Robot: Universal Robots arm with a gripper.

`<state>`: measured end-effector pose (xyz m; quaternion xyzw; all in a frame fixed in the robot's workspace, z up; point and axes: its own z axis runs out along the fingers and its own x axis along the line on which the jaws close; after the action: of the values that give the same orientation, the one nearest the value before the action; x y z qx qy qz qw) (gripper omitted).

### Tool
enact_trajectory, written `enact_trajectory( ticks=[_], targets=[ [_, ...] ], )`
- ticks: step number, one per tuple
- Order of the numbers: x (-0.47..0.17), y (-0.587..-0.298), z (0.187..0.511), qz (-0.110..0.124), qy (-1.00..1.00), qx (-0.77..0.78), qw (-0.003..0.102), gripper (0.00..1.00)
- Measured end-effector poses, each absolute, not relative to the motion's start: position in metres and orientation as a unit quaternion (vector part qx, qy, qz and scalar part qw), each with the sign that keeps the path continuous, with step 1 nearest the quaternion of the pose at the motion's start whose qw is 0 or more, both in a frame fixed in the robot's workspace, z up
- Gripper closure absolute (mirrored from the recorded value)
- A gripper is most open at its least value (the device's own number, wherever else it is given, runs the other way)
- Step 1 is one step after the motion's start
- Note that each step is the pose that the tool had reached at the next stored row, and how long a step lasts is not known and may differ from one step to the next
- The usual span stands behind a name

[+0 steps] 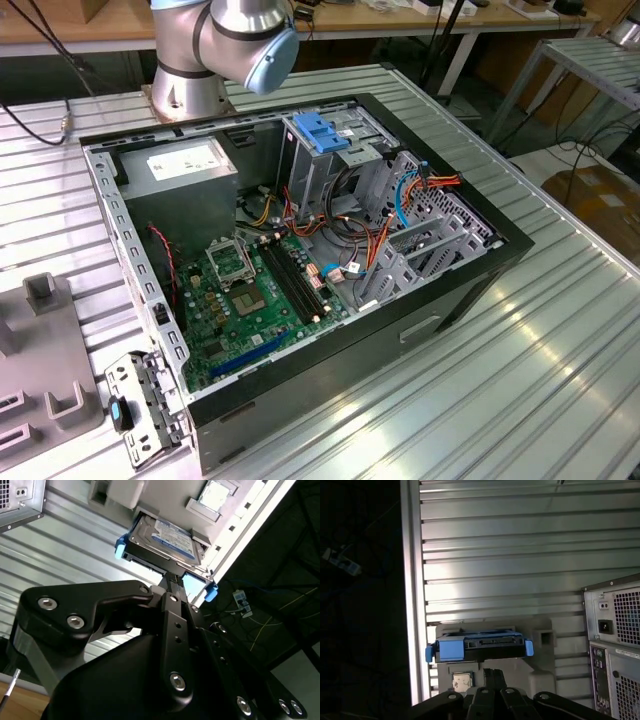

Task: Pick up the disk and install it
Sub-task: 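Reach for the disk, then pick up the disk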

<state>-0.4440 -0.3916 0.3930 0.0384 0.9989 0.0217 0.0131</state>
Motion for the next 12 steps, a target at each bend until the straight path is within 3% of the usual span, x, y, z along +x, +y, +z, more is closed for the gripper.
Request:
enact_trajectory(
  ticks=[12],
  targets=[
    [-0.469,-0.39,0.393,0.022,0.999,0.039,0.013,0.89]
  ],
)
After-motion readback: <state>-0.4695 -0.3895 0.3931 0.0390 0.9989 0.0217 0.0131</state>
